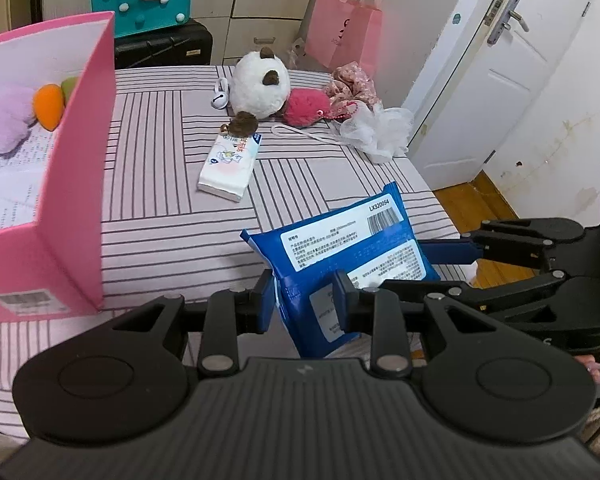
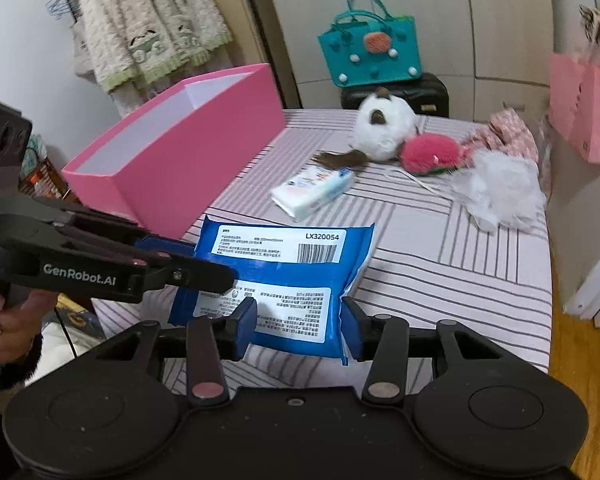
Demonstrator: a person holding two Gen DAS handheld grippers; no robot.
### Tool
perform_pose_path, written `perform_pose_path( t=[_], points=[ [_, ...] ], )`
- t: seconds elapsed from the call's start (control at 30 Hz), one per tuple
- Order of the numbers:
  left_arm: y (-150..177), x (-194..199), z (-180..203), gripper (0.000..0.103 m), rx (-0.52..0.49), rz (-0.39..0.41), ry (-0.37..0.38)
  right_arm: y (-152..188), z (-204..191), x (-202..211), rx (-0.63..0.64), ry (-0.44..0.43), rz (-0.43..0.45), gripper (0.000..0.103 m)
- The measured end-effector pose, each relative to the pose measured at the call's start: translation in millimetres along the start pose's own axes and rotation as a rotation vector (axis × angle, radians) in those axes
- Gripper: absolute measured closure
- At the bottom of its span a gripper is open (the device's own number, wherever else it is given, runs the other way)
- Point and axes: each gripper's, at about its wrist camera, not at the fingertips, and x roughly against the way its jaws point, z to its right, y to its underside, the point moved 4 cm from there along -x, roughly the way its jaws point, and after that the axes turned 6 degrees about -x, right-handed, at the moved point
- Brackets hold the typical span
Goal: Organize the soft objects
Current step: 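Lift the blue wipe pack with the left tool and carry it to the pink box, then lower the blue wipe pack into the pink box and open the left tool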
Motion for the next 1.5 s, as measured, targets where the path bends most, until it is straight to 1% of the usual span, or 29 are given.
perform_pose_path(
  t=[0.17, 0.4, 0.5, 0.6, 0.77, 0.83, 0.9, 1.13, 1.23, 1.33, 1.4, 1.47, 1.5],
  points=[
    [7.3, 23.3, -6.1, 0.075, -0.012, -0.015, 0.039, 0.2, -20.2, 12.1, 0.054, -0.003, -0.001, 0.048],
    [19.9, 48.1, -15.2, 0.075, -0.009, -0.06, 0.018, -0.8, -49.8, 31.5, 0.119, -0.084, 0.016, 0.048],
    [21.5, 62.7, -16.9, 0.075, -0.016, -0.055, 0.002, -2.0, -63.7, 37.1, 0.153, -0.109, 0.012, 0.048],
    [21.0, 82.6, -17.4, 0.075, -0.035, -0.031, -0.025, -4.3, -76.8, 42.0, 0.183, -0.127, 0.012, 0.047],
    [18.8, 114.6, -22.6, 0.075, -0.061, 0.034, -0.088, -14.5, -98.8, 52.2, 0.231, -0.175, 0.029, 0.047],
    [18.5, 124.1, -25.6, 0.075, -0.062, 0.056, -0.101, -19.8, -108.8, 54.4, 0.25, -0.188, 0.04, 0.045],
    [17.9, 132.6, -30.2, 0.075, -0.058, 0.077, -0.116, -26.0, -118.5, 55.8, 0.272, -0.194, 0.052, 0.044],
    [6.3, 152.2, -55.3, 0.074, -0.036, 0.12, -0.157, -50.5, -149.3, 51.7, 0.339, -0.186, 0.096, 0.044],
    [-2.2, 163.0, -68.5, 0.074, -0.033, 0.168, -0.191, -63.3, -160.8, 44.9, 0.374, -0.182, 0.114, 0.044],
    [-11.9, 170.6, -85.2, 0.074, -0.023, 0.214, -0.219, -78.3, -168.7, 36.1, 0.4, -0.203, 0.136, 0.045],
    [-19.4, 173.2, -98.4, 0.074, -0.007, 0.238, -0.239, -89.7, -171.8, 27.9, 0.408, -0.226, 0.144, 0.048],
    [-27.8, 173.5, -112.6, 0.074, 0.008, 0.254, -0.255, -100.4, -175.1, 19.8, 0.411, -0.239, 0.155, 0.056],
    [-32.4, 172.3, -119.7, 0.074, 0.016, 0.258, -0.261, -106.2, -176.9, 15.1, 0.409, -0.241, 0.158, 0.059]
  ],
)
